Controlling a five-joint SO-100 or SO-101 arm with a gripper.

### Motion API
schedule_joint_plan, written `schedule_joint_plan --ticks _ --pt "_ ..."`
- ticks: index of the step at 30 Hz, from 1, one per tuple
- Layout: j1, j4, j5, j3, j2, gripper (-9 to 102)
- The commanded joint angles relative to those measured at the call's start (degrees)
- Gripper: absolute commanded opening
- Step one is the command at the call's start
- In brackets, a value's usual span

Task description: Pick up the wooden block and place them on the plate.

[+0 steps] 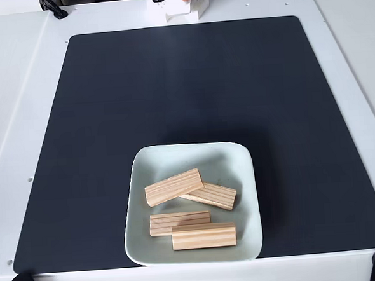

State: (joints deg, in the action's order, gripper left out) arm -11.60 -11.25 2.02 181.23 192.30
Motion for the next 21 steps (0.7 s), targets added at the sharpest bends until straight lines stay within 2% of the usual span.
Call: schedule_joint_plan --ticks 1,9,21 --pt "-0.3 -11.5 -0.2 0.4 1.1 2" --pt "1.1 -33.7 -0.2 0.4 1.3 1" --pt "0.9 -33.9 0.2 0.3 1.3 1"
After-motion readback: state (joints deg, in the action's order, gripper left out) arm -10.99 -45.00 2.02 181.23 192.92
